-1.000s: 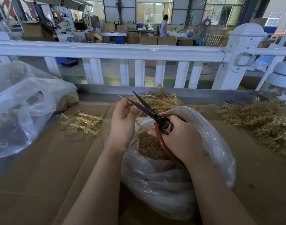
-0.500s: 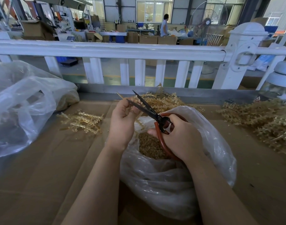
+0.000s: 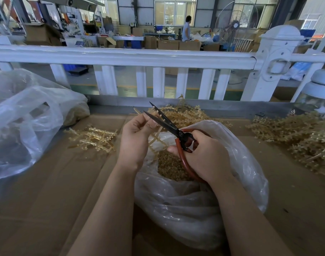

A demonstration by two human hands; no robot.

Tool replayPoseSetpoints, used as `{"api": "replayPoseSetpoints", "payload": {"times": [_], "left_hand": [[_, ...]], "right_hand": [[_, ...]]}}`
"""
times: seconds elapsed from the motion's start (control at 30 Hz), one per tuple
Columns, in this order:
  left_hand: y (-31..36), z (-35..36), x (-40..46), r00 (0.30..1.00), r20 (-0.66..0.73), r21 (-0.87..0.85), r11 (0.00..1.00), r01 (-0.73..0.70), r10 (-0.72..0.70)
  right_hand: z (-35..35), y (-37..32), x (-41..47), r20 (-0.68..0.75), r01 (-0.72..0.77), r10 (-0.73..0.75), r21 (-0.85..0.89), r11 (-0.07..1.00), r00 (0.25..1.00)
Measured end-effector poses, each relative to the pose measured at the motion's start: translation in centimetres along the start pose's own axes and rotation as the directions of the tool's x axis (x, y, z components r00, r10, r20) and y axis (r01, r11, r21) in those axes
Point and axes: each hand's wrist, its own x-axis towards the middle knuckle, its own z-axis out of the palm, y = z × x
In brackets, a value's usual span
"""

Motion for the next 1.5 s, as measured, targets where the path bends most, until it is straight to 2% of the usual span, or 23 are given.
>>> {"api": "replayPoseSetpoints", "payload": {"times": [0.63, 0.9, 1.23, 1.5], "left_hand": [[0.03, -0.19, 0.04, 1.0, 0.004, -0.039, 0.999, 0.022, -0.022], [-0.09, 0.02, -0.05, 0.998, 0.053, 0.01, 0.999, 0.043, -0.044], [0.31, 0.47, -0.15, 0.997, 0.022, -0.041, 0.997, 0.071, -0.071], [0.24, 0.48, -0.3, 0.996, 0.075, 0.022, 0.998, 0.05, -0.052]], "right_hand": [[0.18, 0.09, -0.13, -0.028, 0.018, -0.016, 0.057, 0.998, 0.999], [0.08, 0.12, -0.06, -0.029, 0.003, -0.001, 0.042, 0.999, 1.0], [0.03, 0.03, 0.02, -0.023, -0.004, 0.005, 0.035, 0.999, 1.0], [-0.1, 0.17, -0.06, -0.02, 0.0, 0.0, 0.019, 1.0, 1.0]]}}
